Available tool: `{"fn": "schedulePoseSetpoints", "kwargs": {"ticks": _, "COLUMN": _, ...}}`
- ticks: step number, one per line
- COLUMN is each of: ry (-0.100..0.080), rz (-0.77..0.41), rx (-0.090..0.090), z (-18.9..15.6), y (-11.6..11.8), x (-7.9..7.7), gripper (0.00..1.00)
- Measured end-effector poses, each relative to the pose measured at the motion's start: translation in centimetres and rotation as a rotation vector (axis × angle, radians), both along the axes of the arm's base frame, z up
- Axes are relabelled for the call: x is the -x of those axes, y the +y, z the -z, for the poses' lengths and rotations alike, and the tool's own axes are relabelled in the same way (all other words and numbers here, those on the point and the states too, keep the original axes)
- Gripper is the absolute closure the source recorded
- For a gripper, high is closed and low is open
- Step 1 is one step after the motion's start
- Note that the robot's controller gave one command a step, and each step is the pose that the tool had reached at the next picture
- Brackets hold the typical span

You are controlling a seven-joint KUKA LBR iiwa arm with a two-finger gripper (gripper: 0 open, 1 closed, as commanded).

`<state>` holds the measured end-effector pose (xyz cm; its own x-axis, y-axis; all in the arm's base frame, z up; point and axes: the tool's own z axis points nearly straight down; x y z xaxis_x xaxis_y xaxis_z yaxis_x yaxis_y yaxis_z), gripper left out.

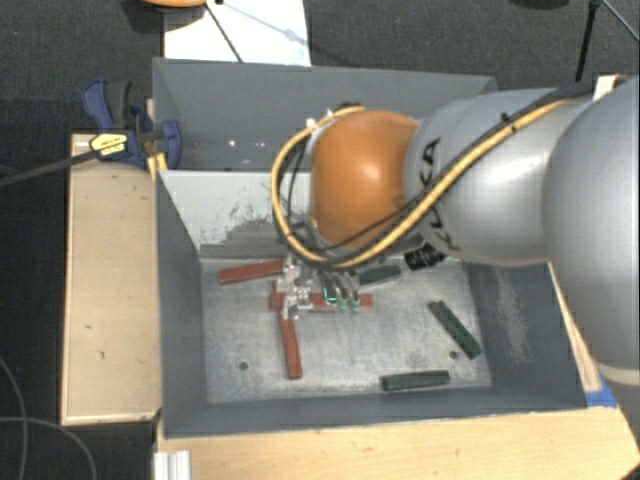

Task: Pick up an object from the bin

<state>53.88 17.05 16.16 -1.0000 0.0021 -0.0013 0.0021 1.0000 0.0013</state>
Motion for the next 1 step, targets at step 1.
{"fn": "schedulePoseSetpoints", "kwargs": {"ticks": 1, "ry": -0.004, "rz": -0.204, "rx": -0.001, "z": 1.73, "y": -1.61, "x": 0.27, "gripper": 0.0}}
